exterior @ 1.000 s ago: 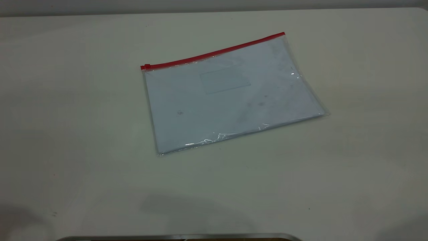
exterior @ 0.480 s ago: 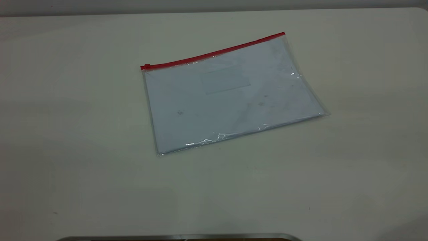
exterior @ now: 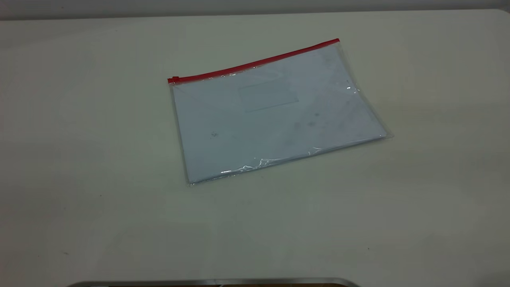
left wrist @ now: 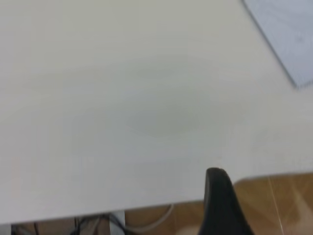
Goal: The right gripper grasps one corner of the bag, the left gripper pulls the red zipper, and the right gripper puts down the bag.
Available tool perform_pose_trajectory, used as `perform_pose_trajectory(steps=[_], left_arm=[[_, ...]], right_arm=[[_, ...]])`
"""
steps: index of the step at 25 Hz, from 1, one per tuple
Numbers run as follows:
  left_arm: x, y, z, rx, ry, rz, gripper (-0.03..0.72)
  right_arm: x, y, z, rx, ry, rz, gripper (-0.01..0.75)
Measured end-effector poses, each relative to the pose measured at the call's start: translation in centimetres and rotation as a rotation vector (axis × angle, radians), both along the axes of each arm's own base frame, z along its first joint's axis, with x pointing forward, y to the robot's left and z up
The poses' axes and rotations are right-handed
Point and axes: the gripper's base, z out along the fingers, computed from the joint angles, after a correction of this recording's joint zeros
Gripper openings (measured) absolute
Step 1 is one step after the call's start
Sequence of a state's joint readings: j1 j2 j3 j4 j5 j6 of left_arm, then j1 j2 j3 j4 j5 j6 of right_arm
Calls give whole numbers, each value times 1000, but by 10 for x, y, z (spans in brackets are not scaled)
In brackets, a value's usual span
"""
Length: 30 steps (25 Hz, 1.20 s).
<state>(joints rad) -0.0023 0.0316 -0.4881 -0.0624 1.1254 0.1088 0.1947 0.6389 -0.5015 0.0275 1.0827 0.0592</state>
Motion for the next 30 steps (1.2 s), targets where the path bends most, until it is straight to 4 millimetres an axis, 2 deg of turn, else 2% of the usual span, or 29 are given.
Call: perform_pose_trajectory(steps=[4,7,15,30], left_arm=[[-7,0,-1,0,-43,0,511],[-7,0,-1,0,-43,0,511],[-7,0,-1,0,-42,0,511],[-7,0,-1,1,-42,-1,511]], right_arm=[[-21,-16,12,14,-162,-172,435],[-44,-19,20,17,-308,-241,435],[-92,-17,23,35,-604,-248,435],[-95,-17,22,49,-594,-200,435]])
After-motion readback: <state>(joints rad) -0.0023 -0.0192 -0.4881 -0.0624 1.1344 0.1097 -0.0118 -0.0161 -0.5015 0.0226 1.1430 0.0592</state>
